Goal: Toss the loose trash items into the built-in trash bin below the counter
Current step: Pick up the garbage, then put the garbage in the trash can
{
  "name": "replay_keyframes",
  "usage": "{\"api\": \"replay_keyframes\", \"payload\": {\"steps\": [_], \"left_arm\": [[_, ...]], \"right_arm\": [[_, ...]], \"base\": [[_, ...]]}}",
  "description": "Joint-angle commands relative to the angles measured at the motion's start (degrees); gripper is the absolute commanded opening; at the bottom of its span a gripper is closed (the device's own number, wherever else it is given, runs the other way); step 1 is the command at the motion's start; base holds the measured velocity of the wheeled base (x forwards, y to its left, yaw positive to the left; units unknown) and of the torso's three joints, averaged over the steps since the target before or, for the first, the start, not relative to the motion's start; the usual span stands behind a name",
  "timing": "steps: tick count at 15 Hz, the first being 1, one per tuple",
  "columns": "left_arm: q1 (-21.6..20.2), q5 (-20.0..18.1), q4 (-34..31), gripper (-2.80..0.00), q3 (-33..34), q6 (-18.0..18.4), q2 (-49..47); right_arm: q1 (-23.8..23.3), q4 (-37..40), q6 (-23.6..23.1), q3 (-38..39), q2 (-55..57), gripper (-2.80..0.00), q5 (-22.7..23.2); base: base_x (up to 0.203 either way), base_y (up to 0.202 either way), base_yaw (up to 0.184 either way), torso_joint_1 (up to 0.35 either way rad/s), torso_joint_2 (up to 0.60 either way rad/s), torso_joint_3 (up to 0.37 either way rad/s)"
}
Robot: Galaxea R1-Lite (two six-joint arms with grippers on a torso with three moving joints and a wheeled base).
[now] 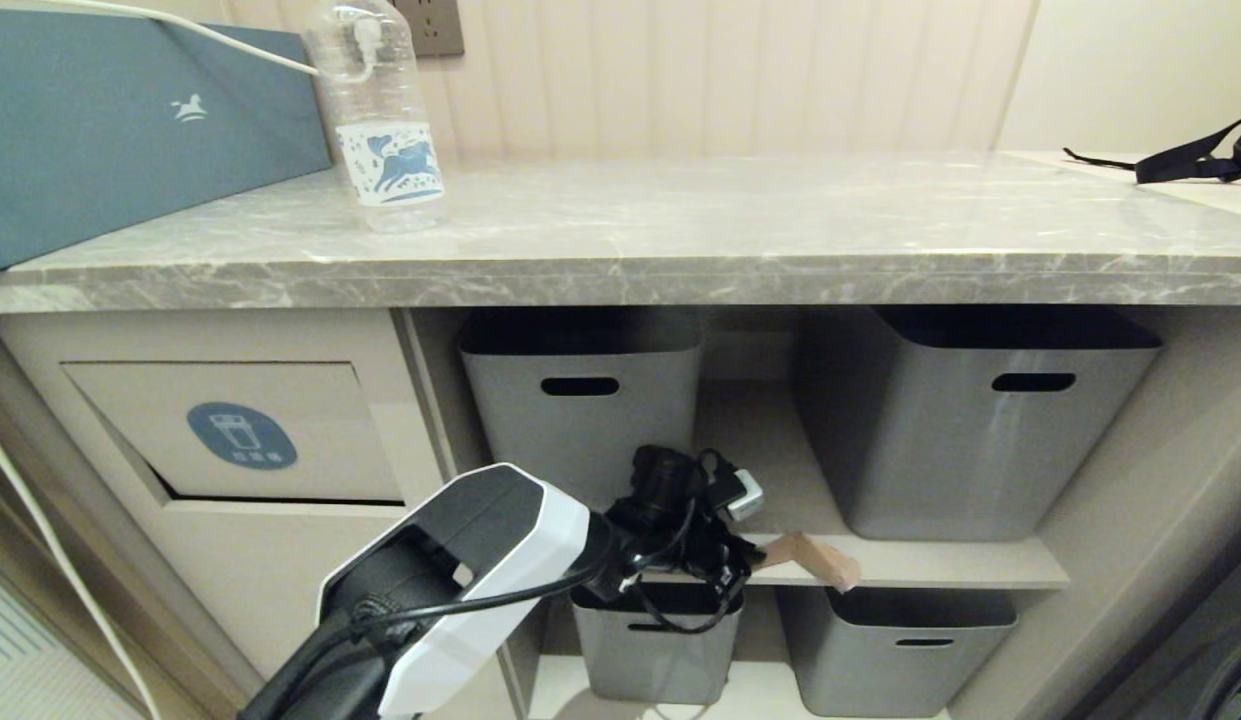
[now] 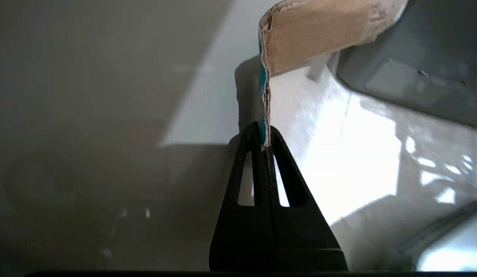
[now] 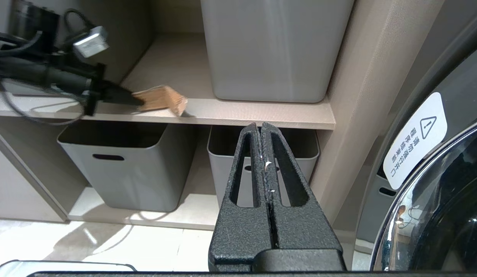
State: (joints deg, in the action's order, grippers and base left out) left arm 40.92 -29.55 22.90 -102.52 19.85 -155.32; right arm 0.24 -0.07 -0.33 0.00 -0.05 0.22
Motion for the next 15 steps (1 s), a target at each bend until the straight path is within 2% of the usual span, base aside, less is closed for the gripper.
{"api": "replay_keyframes", "payload": {"steps": [1,3,6,8,9,12,15], "left_arm": [[0.4,1.3,1.3,-2.8,10.7,-0.2,8.8],[2.0,6.7,4.9,-2.8,23.0,-2.5,18.2],[7.2,17.6,14.1,-2.8,41.1,-10.1,31.8],[10.4,26.1,20.0,-2.8,51.2,-12.5,38.4],[11.5,28.7,22.7,-2.8,55.6,-12.9,41.1],[12.4,31.3,26.8,-2.8,64.0,-12.4,49.4],[9.4,31.4,27.2,-2.8,72.4,-12.4,58.9]], "right_arm": [[0.0,0.0,0.0,0.0,0.0,-2.8,0.0],[0.0,0.0,0.0,0.0,0.0,-2.8,0.0],[0.0,0.0,0.0,0.0,0.0,-2.8,0.0],[0.0,0.0,0.0,0.0,0.0,-2.8,0.0],[0.0,0.0,0.0,0.0,0.0,-2.8,0.0],[0.0,0.0,0.0,0.0,0.0,-2.8,0.0],[0.0,0.0,0.0,0.0,0.0,-2.8,0.0]], "base": [[0.0,0.0,0.0,0.0,0.0,0.0],[0.0,0.0,0.0,0.0,0.0,0.0],[0.0,0.0,0.0,0.0,0.0,0.0],[0.0,0.0,0.0,0.0,0.0,0.0],[0.0,0.0,0.0,0.0,0.0,0.0],[0.0,0.0,0.0,0.0,0.0,0.0],[0.0,0.0,0.0,0.0,0.0,0.0]]}}
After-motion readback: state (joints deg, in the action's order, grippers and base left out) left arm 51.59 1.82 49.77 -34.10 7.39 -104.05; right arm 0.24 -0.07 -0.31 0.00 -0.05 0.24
